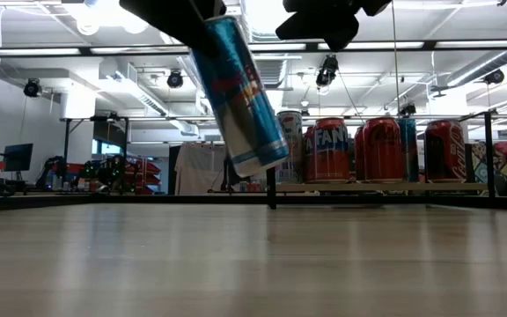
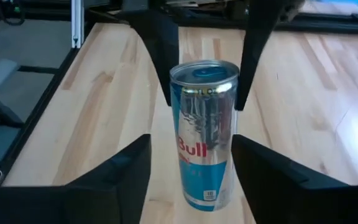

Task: Place canned beverage on shelf
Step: Put the blue soda can on the shelf aligned with the other blue soda cans

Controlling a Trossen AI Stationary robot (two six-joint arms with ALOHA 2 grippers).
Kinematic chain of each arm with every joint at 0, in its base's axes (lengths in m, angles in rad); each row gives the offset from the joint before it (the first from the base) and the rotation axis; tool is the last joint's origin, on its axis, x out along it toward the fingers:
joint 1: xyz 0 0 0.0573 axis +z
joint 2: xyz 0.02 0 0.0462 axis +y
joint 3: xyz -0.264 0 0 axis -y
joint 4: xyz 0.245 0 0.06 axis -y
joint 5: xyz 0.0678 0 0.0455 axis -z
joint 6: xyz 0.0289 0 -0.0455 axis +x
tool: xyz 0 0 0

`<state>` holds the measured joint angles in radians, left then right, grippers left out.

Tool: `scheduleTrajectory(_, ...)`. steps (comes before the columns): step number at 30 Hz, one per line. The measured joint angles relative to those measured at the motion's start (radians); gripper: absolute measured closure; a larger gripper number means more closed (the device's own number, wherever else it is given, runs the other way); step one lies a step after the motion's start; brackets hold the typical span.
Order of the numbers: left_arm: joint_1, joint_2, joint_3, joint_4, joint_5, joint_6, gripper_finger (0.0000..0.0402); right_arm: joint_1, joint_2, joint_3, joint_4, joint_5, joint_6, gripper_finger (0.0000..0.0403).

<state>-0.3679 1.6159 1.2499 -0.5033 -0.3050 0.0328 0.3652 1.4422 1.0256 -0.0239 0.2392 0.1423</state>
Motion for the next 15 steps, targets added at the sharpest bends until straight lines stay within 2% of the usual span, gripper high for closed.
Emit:
scheduleTrajectory(3,0.001,-0.001,0.0,0.013,0.0,0.023,0.0172,-0.004,0.0,0.0,-0.013,-0.002,0.048,0.0176)
scheduleTrajectory(9,0.003,0.0,0.027,0.021,0.0,0.038,0.0172,-0.016,0.0,0.0,-0.023,0.004,0.067,0.0171)
scheduleTrajectory(15,0.003,0.001,0.033,0.021,0.0,0.063,0.0172,-0.019,0.0,0.0,-0.028,0.008,-0.09,0.0179)
